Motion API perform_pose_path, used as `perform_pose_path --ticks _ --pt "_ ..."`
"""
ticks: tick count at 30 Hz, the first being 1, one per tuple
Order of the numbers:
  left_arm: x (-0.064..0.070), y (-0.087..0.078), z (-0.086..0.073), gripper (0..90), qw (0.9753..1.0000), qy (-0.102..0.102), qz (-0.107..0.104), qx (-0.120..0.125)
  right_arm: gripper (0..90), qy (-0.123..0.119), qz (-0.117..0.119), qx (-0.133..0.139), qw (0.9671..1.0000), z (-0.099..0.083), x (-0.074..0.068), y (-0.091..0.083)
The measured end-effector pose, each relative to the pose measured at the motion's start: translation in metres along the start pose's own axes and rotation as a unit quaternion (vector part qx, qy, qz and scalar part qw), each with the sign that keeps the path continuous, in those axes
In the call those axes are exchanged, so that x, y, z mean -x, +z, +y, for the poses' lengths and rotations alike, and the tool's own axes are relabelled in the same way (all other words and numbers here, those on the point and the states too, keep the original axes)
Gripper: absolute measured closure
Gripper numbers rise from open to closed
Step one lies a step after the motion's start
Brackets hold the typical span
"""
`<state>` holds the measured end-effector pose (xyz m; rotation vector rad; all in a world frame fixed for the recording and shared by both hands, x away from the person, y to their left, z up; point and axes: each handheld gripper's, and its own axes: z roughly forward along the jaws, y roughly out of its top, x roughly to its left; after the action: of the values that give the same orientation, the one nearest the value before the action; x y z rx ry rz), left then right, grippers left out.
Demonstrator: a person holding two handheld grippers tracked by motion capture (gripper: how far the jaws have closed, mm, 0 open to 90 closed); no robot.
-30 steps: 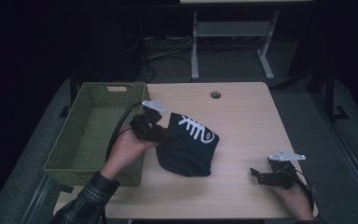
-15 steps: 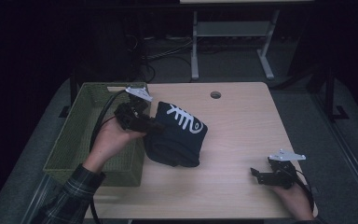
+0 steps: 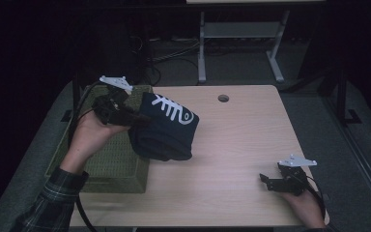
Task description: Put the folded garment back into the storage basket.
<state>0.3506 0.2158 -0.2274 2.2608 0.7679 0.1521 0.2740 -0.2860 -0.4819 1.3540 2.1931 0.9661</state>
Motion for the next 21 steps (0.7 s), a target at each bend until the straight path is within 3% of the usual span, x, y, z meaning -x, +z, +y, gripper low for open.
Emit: perform_pose_path --ticks 21 --pt "-0.023 -0.067 -0.018 72.5 0.9978 -0.032 0.051 0.026 14.9 0.003 -0.004 0.000 1.0000 0.000 0.000 0.000"
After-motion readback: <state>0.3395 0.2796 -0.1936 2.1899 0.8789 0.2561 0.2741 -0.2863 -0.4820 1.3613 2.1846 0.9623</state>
